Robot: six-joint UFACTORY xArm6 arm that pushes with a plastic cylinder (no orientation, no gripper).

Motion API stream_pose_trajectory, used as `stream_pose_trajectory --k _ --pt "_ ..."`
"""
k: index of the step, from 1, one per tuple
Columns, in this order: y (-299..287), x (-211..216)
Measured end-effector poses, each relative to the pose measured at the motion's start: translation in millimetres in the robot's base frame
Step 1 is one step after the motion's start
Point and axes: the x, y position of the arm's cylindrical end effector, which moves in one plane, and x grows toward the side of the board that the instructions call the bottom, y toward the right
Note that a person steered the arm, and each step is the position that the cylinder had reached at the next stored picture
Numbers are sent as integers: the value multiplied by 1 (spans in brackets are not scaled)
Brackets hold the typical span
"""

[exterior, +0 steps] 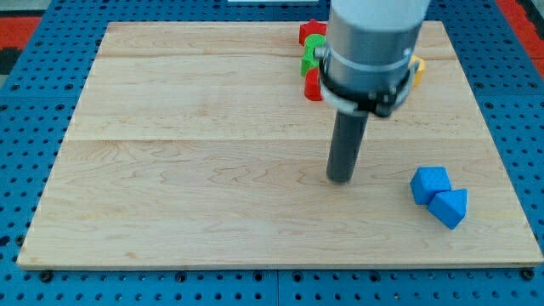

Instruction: Push the blue cube towards up

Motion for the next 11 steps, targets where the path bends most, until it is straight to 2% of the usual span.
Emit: stream_pose_trajectory --k 1,2,3,5,6,7,9,11 --pt "25 49" --pt "120 58" --pt "189 72" --pt "237 80" --pt "186 82" --pt "187 68" --pt "77 63" --pt "120 17"
